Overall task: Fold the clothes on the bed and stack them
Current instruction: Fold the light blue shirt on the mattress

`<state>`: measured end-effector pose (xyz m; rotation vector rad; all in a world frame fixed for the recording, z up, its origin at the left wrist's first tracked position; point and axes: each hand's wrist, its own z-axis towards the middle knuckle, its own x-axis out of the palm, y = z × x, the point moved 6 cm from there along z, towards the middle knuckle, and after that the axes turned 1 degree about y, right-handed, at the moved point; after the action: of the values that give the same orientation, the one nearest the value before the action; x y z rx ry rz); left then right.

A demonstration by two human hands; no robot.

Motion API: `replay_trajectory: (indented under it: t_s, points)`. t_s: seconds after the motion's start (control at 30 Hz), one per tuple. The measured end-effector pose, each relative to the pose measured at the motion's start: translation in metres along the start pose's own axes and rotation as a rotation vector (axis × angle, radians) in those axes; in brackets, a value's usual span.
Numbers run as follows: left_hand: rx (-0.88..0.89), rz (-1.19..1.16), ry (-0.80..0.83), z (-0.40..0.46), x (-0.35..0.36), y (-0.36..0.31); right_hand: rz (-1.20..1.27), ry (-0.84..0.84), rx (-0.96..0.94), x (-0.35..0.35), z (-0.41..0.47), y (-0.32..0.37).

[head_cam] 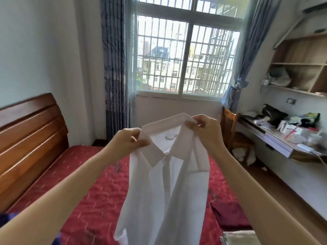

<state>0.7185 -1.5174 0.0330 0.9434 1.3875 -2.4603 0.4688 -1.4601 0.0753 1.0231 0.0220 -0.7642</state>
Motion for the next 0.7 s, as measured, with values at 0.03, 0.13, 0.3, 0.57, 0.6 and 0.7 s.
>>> replay_trajectory:
  t_s: [0.03,0.13,0.3,0.57,0.6,0.7]
  points:
    - [-0.011,0.019,-0.046,0.001,-0.002,0.0,-0.022,-0.011,0.004,0.003,-0.001,0.0]
    - [-0.048,0.02,-0.202,0.0,-0.011,-0.007,-0.146,-0.069,-0.024,0.012,-0.008,0.011]
    - [-0.048,-0.079,-0.354,-0.014,-0.022,-0.023,-0.268,-0.247,-0.208,0.029,-0.041,0.061]
    - [-0.089,-0.53,-0.368,-0.028,-0.022,-0.035,-0.029,-0.054,-0.346,0.077,-0.059,0.102]
    - [-0.098,-0.579,-0.382,-0.029,-0.026,-0.033,-0.011,-0.019,-0.369,0.081,-0.059,0.103]
    - [-0.091,-0.663,-0.413,-0.033,-0.035,-0.031,0.015,0.091,-0.441,0.094,-0.063,0.104]
